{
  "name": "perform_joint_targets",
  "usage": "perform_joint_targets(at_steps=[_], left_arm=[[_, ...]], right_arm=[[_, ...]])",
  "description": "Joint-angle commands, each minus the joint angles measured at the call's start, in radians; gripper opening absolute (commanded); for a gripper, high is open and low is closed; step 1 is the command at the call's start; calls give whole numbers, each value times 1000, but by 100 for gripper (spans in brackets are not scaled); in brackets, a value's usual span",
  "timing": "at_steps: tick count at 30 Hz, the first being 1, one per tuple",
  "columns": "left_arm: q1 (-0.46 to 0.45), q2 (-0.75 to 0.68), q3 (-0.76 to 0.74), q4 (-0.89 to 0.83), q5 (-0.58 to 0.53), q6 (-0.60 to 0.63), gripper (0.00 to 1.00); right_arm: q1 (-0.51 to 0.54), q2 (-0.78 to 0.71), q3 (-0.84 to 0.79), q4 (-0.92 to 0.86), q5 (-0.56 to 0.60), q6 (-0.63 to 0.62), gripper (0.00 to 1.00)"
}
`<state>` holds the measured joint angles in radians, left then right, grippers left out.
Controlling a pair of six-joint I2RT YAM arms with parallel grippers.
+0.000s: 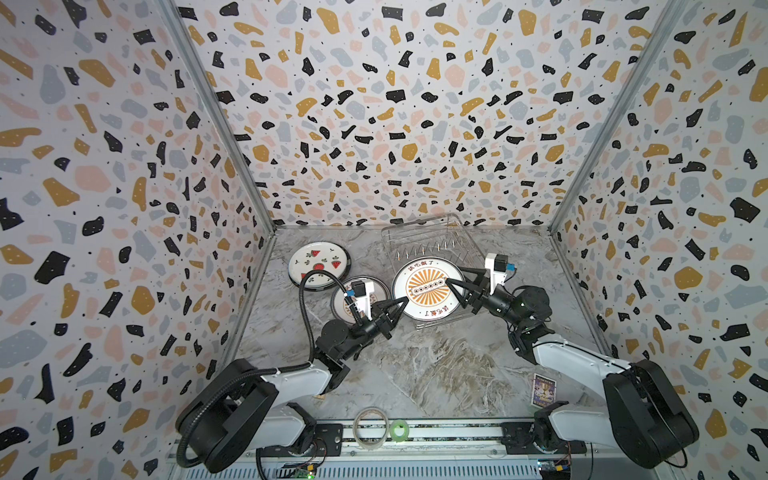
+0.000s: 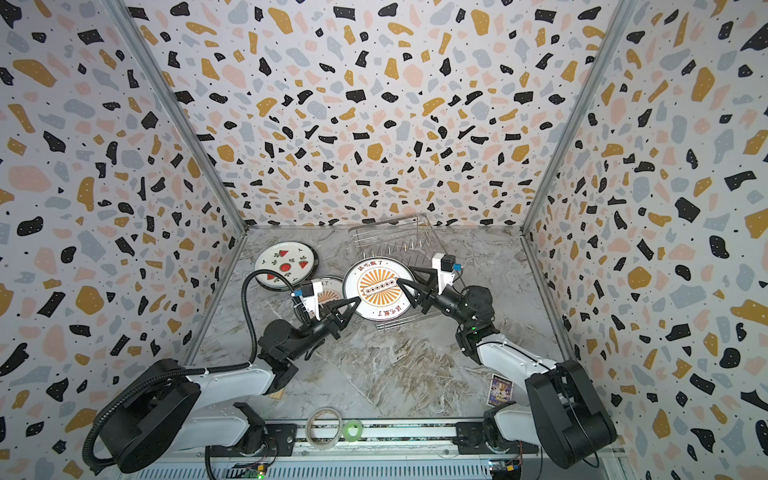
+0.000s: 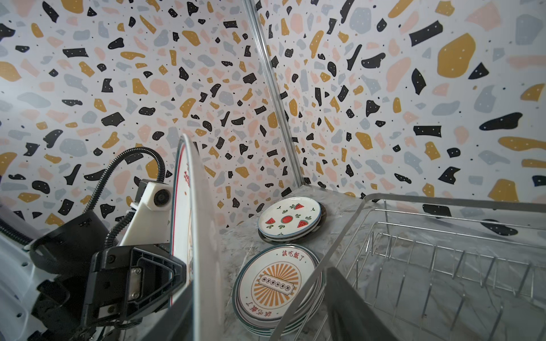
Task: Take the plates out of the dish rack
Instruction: 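Carry the plate toward the sunburst stack with the left gripper while the right releases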
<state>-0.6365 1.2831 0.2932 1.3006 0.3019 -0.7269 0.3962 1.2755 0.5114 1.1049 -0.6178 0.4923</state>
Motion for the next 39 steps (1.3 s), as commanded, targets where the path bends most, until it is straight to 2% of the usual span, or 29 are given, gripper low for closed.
perform_joint_targets(at_steps=[1,4,11,12,14,17,21,28,36,39], left_arm=[[17,-35,-20,77,-15,-26,0],[35,-51,-43,78,-25,-40,0],[100,-96,-82,48,-43,-67,0],[111,-108,-80,9,-54,-80,0],[141,-140,-80,-64,-69,-97,0],[188,-183,-118,-62,-77,-129,0],[233,-235,-143,-109,-101,-148,0],[308,-276,-191,-122,-138,-216,0],[368,-266,-242,-152,-222,-348,0],[368,-292,-220,-266,-257,-353,0]], right_arm=[[-12,-28,3,-50,56,-32,74],[-13,-37,1,-79,83,-47,80],[-13,-60,2,-118,117,-56,85],[-13,-65,1,-123,119,-58,98],[-11,-72,-1,-136,143,-59,99],[5,-79,7,-167,196,-74,99],[45,-62,34,-196,204,-114,99],[181,-32,113,-320,318,-270,99],[310,47,199,-397,371,-373,99],[350,87,238,-436,389,-414,99]])
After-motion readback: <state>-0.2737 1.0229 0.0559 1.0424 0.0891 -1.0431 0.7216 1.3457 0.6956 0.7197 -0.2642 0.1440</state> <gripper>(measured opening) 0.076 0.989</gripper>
